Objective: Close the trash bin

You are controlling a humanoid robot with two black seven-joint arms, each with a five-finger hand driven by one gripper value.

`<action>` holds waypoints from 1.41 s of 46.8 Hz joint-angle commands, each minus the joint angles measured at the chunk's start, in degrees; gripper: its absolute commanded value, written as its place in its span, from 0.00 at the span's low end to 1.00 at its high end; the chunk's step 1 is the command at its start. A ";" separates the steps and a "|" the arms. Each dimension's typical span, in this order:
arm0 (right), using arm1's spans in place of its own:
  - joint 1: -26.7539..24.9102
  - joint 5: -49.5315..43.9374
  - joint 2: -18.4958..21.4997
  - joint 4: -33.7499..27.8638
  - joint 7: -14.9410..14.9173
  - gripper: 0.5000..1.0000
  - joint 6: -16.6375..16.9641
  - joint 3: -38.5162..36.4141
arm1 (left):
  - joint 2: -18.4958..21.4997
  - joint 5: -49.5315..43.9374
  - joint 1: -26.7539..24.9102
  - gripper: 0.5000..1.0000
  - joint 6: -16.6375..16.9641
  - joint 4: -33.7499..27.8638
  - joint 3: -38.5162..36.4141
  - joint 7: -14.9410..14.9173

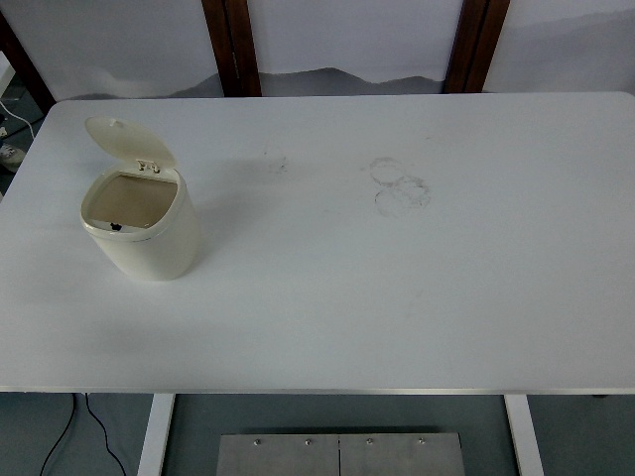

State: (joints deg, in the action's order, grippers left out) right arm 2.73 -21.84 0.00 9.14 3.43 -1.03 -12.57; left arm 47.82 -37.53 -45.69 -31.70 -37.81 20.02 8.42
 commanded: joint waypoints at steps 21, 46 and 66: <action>0.00 -0.05 0.00 0.00 0.00 0.99 0.06 0.00 | 5.43 4.56 -6.33 1.00 8.85 -10.00 -0.25 -2.97; 0.09 -0.05 0.00 0.00 0.00 0.99 -0.03 0.00 | 7.19 24.08 -18.02 1.00 11.67 -19.49 -0.77 -10.61; 0.09 -0.05 0.00 0.00 0.00 0.99 0.06 0.00 | 5.18 33.05 -35.59 1.00 8.94 -22.05 -20.36 -17.38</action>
State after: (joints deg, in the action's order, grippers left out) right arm 2.82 -21.89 0.00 9.14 3.44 -1.00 -12.57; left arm 53.83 -4.67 -77.42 -22.11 -59.81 4.41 -8.11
